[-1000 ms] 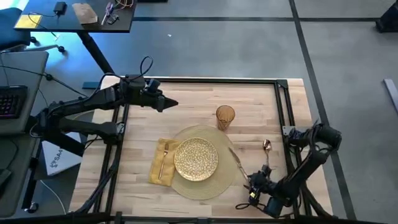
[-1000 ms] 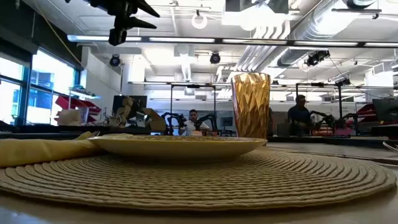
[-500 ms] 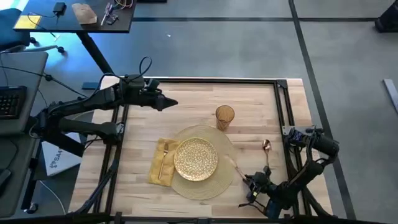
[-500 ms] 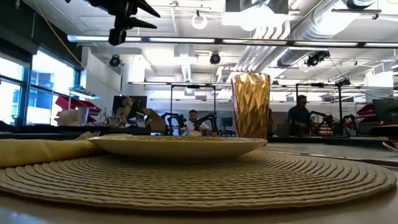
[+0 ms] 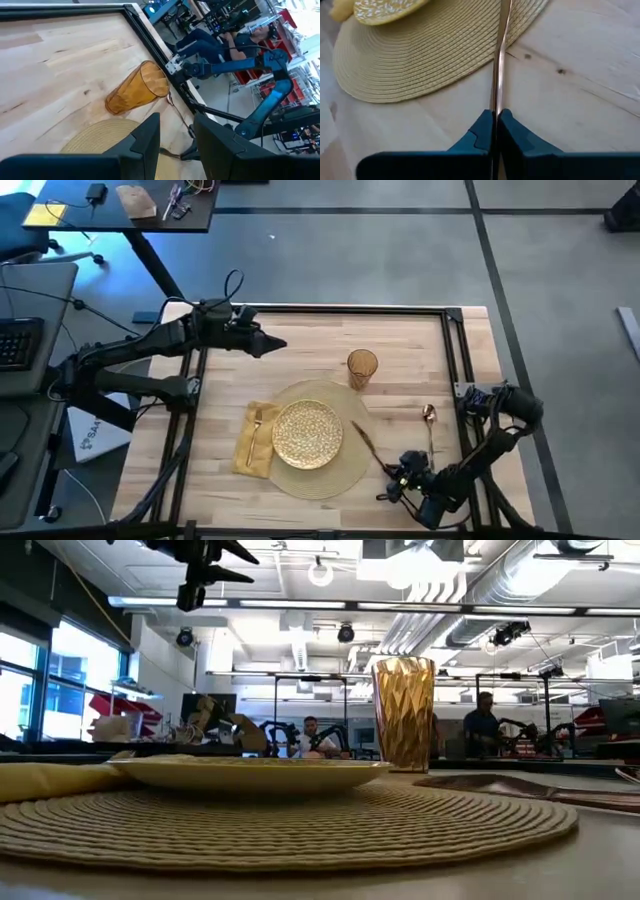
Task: Set table place
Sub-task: Put the bronze knife on the brown placemat to the right of the yellow plate, then put the bronze spoon on the brown placemat to the right of the bronze knife
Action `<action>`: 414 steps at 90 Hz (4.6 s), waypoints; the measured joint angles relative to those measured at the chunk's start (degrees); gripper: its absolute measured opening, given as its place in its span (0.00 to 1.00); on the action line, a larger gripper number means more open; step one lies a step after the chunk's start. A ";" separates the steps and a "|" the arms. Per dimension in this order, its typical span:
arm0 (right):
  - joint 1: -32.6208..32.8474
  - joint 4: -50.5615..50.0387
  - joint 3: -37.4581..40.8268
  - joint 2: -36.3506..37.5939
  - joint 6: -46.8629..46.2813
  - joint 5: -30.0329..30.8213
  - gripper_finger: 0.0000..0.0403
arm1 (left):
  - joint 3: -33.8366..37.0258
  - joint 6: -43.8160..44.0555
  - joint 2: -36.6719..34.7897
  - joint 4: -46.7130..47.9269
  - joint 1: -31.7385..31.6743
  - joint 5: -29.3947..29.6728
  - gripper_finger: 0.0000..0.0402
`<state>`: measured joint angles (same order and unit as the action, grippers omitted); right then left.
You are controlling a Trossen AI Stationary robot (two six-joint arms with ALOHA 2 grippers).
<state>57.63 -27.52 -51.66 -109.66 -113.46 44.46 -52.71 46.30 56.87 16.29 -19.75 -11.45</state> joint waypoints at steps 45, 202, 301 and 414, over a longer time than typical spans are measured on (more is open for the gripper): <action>-5.35 -1.02 -5.24 0.62 4.43 5.71 0.00 | 0.00 -0.94 0.01 0.01 0.04 -0.32 0.25; -22.88 9.48 -9.05 -1.39 7.15 -11.18 0.21 | 0.00 -2.94 0.01 -4.46 0.00 -0.32 0.25; -26.31 -26.73 17.21 38.39 -1.88 -44.14 0.45 | 0.00 -0.37 0.01 -7.85 0.00 -0.32 0.25; -28.79 -9.90 2.23 29.10 -5.94 -38.66 0.00 | 0.02 -5.56 -4.41 -10.63 -5.96 -10.87 0.25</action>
<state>28.84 -37.42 -49.43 -80.56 -119.40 5.80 -52.69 40.75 52.46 5.66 -25.71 -22.32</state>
